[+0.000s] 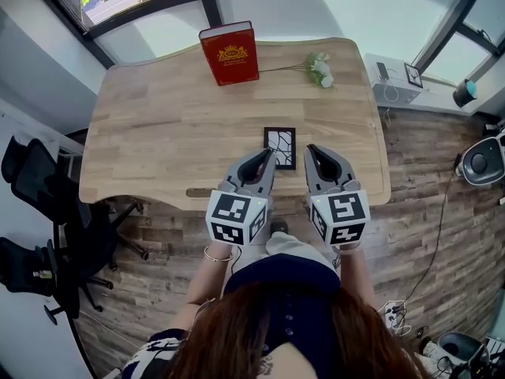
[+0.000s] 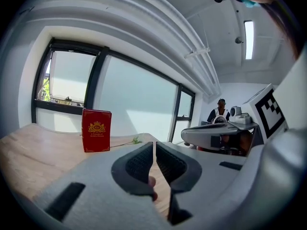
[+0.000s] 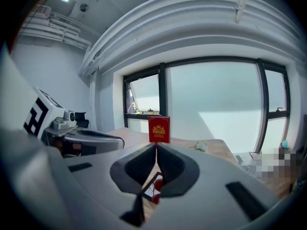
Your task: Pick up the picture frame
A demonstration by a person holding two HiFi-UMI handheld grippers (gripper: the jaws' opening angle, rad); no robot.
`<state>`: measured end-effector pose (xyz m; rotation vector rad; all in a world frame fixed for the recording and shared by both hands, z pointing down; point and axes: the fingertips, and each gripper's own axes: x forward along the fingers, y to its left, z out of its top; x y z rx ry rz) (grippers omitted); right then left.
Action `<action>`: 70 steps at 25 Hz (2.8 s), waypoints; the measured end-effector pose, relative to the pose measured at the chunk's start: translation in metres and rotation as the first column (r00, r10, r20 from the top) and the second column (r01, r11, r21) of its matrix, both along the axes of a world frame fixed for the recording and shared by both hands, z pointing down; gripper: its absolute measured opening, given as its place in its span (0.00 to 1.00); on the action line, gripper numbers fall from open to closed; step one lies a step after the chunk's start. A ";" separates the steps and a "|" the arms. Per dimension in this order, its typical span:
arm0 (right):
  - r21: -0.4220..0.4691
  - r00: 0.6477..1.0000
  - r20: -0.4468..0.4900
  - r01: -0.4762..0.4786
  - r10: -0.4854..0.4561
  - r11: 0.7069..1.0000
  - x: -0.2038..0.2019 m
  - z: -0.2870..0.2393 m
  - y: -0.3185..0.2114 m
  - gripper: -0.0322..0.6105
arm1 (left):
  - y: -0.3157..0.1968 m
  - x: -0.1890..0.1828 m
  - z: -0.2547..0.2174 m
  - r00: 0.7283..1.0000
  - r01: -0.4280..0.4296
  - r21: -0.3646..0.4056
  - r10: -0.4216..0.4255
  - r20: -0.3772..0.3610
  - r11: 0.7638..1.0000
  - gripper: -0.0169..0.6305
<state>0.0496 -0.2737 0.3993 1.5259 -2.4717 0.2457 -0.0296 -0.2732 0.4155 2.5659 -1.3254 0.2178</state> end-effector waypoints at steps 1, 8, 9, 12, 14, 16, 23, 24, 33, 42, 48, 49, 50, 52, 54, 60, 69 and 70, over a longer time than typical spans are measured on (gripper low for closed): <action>-0.010 1.000 -0.006 0.003 -0.003 1.000 0.000 0.004 -0.003 0.09 | -0.002 -0.001 0.004 1.000 0.000 -0.008 0.000 0.001 1.000 0.08; -0.074 0.999 -0.030 0.025 -0.027 0.997 -0.002 0.036 -0.024 0.09 | -0.022 -0.004 0.033 1.000 -0.004 -0.066 0.005 0.009 0.998 0.08; -0.083 0.999 -0.036 0.028 -0.031 0.996 -0.002 0.040 -0.027 0.09 | -0.024 -0.005 0.038 1.000 -0.004 -0.075 0.005 0.012 0.997 0.08; -0.109 0.998 -0.051 0.035 -0.040 0.993 -0.003 0.053 -0.034 0.09 | -0.031 -0.008 0.050 1.000 0.000 -0.101 0.002 0.019 0.995 0.08; -0.127 0.997 -0.058 0.037 -0.044 0.991 -0.003 0.061 -0.038 0.09 | -0.035 -0.010 0.057 1.000 0.000 -0.116 0.002 0.019 0.993 0.09; -0.147 0.997 -0.066 0.038 -0.048 0.988 -0.003 0.070 -0.043 0.09 | -0.039 -0.012 0.063 1.000 0.001 -0.129 0.002 0.019 0.992 0.08; -0.222 0.994 -0.084 0.047 -0.067 0.974 -0.003 0.103 -0.050 0.09 | -0.049 -0.017 0.091 0.999 0.002 -0.188 0.005 0.034 0.982 0.09; -0.231 0.994 -0.088 0.047 -0.069 0.972 -0.002 0.107 -0.051 0.09 | -0.050 -0.016 0.094 0.999 0.001 -0.196 0.006 0.035 0.981 0.09; -0.321 0.989 -0.110 0.055 -0.095 0.945 -0.002 0.144 -0.057 0.09 | -0.059 -0.015 0.123 0.999 0.000 -0.263 0.013 0.044 0.965 0.12; -0.396 0.987 -0.115 0.063 -0.117 0.916 -0.003 0.175 -0.064 0.09 | -0.068 -0.016 0.153 0.999 0.011 -0.339 0.007 0.050 0.941 0.15; -0.438 0.985 -0.116 0.067 -0.130 0.896 -0.005 0.195 -0.068 0.11 | -0.072 -0.016 0.174 0.998 0.011 -0.394 0.011 0.054 0.919 0.17; -0.446 0.984 -0.116 0.067 -0.132 0.892 -0.005 0.198 -0.069 0.12 | -0.073 -0.016 0.178 0.998 0.011 -0.404 0.012 0.055 0.915 0.17; -0.453 0.984 -0.115 0.067 -0.133 0.889 -0.005 0.201 -0.069 0.13 | -0.073 -0.016 0.181 0.998 0.011 -0.412 0.013 0.056 0.911 0.17; -0.465 0.984 -0.116 0.066 -0.134 0.883 -0.005 0.206 -0.072 0.15 | -0.075 -0.016 0.187 0.998 0.012 -0.427 0.013 0.057 0.904 0.18; -0.479 0.984 -0.119 0.063 -0.135 0.876 -0.005 0.213 -0.073 0.18 | -0.075 -0.016 0.194 0.998 0.014 -0.444 0.014 0.059 0.896 0.18; -0.514 0.984 -0.116 0.058 -0.136 0.856 -0.005 0.231 -0.078 0.19 | -0.079 -0.016 0.213 0.997 0.013 -0.488 0.023 0.068 0.873 0.20; -0.580 0.988 -0.090 0.048 -0.122 0.813 -0.003 0.259 -0.078 0.21 | -0.077 -0.018 0.245 0.997 0.029 -0.568 0.014 0.070 0.823 0.22; -0.585 0.989 -0.089 0.047 -0.121 0.810 -0.003 0.261 -0.078 0.21 | -0.077 -0.019 0.249 0.997 0.031 -0.577 0.012 0.070 0.816 0.22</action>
